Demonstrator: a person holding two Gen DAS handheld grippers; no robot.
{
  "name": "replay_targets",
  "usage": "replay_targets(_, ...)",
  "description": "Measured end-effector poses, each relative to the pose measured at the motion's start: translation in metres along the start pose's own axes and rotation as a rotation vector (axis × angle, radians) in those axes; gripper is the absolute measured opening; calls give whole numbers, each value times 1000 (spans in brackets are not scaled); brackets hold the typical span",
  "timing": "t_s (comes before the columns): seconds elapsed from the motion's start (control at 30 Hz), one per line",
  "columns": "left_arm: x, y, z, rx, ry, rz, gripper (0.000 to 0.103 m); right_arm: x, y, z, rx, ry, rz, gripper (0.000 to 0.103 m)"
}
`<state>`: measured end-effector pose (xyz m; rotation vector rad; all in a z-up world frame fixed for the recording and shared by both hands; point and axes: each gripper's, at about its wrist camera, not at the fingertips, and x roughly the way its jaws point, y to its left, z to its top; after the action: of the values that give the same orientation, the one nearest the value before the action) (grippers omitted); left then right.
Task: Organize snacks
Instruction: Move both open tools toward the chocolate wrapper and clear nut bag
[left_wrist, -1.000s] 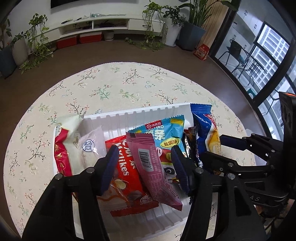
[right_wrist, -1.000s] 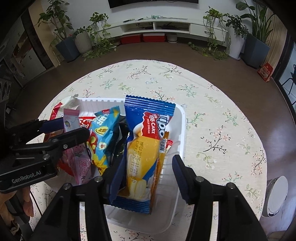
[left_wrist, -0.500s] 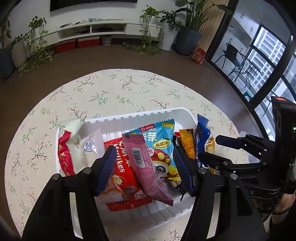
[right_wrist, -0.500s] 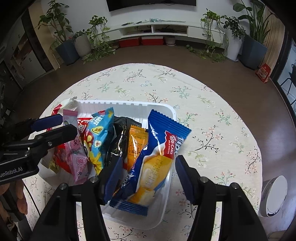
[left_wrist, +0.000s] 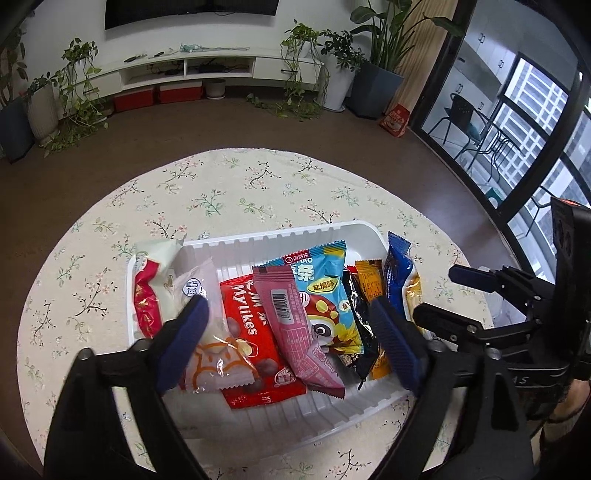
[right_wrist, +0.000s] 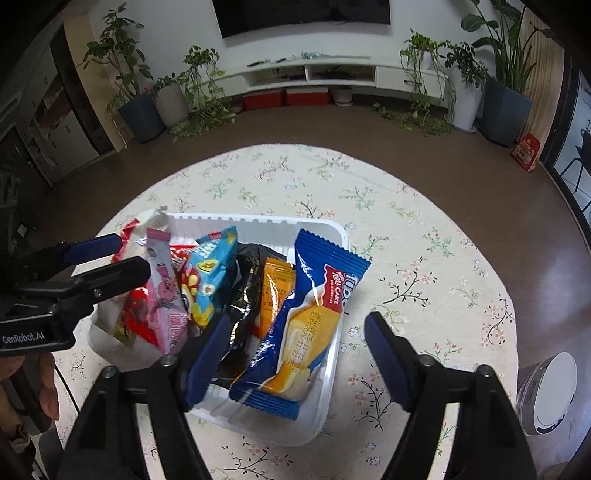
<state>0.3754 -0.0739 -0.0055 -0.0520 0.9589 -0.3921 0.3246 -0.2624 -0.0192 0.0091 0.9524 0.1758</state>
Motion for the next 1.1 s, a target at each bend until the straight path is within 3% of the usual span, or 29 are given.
replay_targets(0.33,-70,-3,-18,17,-76,47,102,-56,8,-28,25,-91,57,84)
replay_targets(0.57,-127,2,-91,60,-118,84,102,-113,31,-81,29,-178,166,90)
replay_targets(0.63,-136,0,-119,65,-99,91,102,-122,39,-96,22,-185,178,90)
replay_targets(0.73,-138,-7,-158,90,-11,125,102,-134,51,-126,20,-184,209,90)
replay_targets(0.87,-138,-14,-202,88,15,122,102,-144,74,-170,-34,-180,185,90)
replay_targets(1.0,-128,-9,-234,39,47,100,102,-145,84,-205,-54,-157,202,90)
replay_targets(1.1,-125,-13,-245,69,46,114,102,-134,96,-227,-100,-101,208,90)
